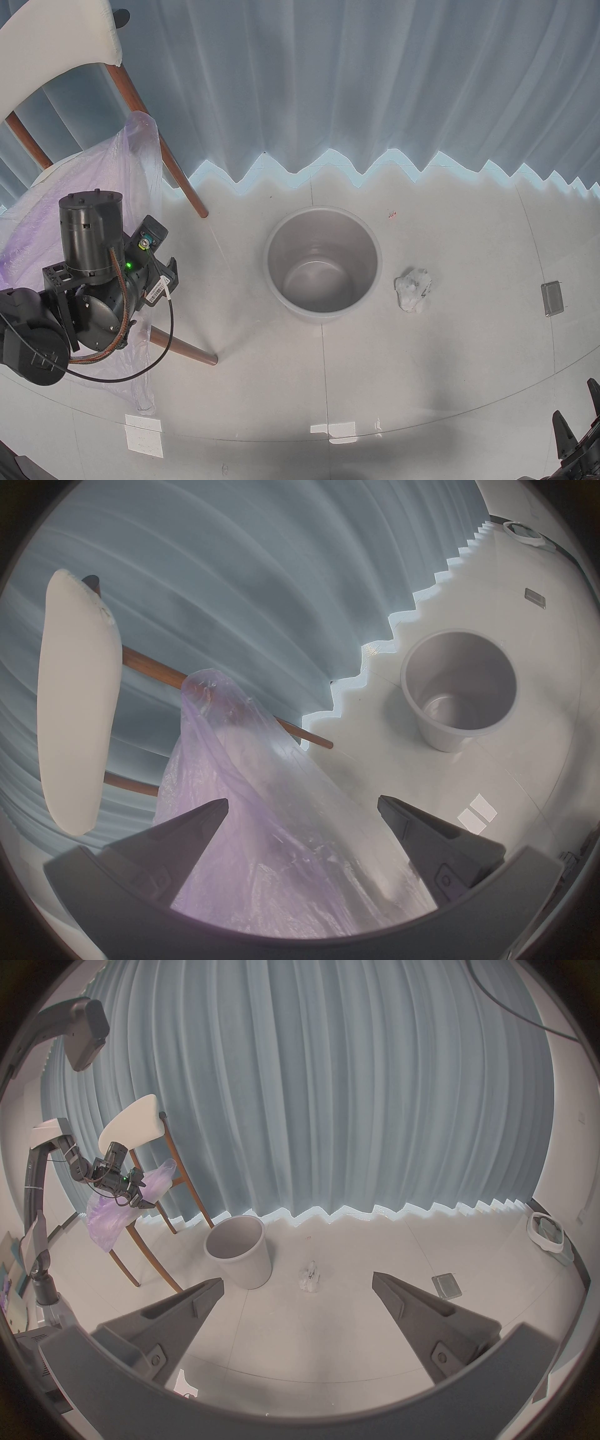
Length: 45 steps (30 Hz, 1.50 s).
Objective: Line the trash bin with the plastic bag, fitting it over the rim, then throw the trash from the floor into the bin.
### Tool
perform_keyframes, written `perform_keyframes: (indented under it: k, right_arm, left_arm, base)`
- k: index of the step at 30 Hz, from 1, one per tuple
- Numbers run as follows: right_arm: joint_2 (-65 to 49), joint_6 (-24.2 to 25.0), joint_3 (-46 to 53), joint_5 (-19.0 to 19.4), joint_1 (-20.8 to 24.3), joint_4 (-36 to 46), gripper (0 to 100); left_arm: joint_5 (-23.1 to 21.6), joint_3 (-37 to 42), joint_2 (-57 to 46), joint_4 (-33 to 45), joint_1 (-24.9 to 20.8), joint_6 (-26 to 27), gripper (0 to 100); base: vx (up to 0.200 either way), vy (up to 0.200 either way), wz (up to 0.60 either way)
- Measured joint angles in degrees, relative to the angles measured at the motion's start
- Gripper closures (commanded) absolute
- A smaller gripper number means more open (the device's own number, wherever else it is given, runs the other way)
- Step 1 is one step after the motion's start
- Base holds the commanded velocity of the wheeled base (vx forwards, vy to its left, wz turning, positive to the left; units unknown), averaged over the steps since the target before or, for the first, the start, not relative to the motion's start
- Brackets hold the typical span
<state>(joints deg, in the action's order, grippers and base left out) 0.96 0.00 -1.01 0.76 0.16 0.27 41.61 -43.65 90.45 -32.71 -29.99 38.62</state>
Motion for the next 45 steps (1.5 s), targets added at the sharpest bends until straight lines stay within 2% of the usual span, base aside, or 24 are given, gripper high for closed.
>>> perform_keyframes:
  k: [27,28,45]
  right_arm:
    - [0.0,0.0,0.0,0.0,0.0,0.0,0]
    - [0.0,0.0,0.0,0.0,0.0,0.0,0]
    - [0.0,0.0,0.0,0.0,0.0,0.0,0]
  left_arm:
    - [0.6,0.3,0.9,0.0,1.7,-0.1,0]
    - [0.6,0.3,0.9,0.0,1.8,-0.2,100]
    - [-0.1,1.2,0.3,-1.1,2.3,-0.5,100]
  base:
    - [0.000,0.000,0.00]
    - [0.000,0.000,0.00]
    - [0.000,0.000,0.00]
